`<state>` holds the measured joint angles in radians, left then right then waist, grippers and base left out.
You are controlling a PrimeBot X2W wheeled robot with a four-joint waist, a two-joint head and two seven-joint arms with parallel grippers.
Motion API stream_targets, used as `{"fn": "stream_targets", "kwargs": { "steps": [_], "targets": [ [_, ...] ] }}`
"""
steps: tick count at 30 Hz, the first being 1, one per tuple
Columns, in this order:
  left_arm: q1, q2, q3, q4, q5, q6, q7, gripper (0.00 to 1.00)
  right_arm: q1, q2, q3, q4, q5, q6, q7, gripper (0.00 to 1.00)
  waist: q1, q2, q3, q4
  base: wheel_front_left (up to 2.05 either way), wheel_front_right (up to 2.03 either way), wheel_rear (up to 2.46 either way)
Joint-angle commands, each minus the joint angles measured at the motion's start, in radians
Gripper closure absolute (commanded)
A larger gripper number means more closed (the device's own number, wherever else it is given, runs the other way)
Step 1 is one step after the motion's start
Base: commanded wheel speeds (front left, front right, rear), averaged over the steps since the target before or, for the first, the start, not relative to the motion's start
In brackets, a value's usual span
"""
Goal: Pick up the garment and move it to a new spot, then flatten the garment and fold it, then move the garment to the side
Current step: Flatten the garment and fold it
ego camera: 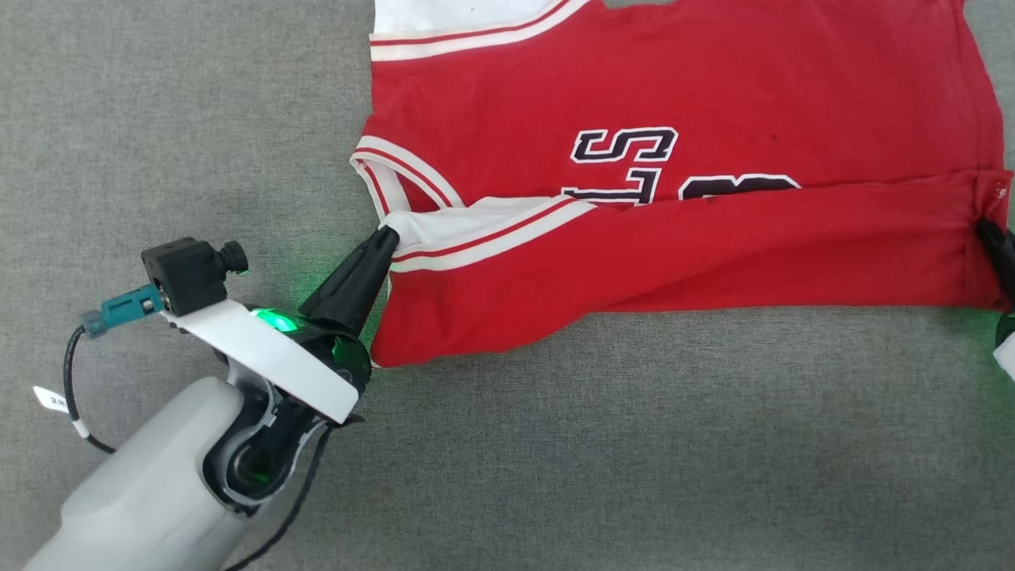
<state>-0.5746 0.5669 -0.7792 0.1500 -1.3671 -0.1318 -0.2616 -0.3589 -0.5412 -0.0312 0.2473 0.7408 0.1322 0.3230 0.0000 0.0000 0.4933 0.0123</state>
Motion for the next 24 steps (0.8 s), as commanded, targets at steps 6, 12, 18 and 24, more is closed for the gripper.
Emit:
{"fn": "stream_targets", "kwargs": {
  "steps": [6,12,18,24],
  "targets": [
    [-0.041,0.051,0.005,0.027,0.09,0.003,-0.004,0.0,0.009,-0.008,0.035,0.025,-0.014,-0.002,-0.056,0.0,0.0,0.0,-0.041,0.002,0.0,0.0,0.0],
    [-0.097,0.188,-0.027,-0.001,0.184,0.01,0.057,0.0,0.036,-0.018,0.03,0.001,-0.019,-0.002,-0.084,0.0,0.0,0.0,-0.098,0.011,0.0,0.0,0.0],
    [-0.151,0.277,-0.133,-0.156,0.125,0.138,0.468,0.0,0.059,-0.009,0.017,-0.031,-0.022,-0.002,-0.079,0.0,0.0,0.0,-0.14,0.009,0.0,0.0,0.0],
    [-0.174,0.288,-0.206,-0.209,0.049,0.217,0.718,0.0,0.055,0.008,0.027,-0.057,-0.026,-0.002,-0.069,0.0,0.0,0.0,-0.131,-0.015,0.0,0.0,0.0]
  ]
}}
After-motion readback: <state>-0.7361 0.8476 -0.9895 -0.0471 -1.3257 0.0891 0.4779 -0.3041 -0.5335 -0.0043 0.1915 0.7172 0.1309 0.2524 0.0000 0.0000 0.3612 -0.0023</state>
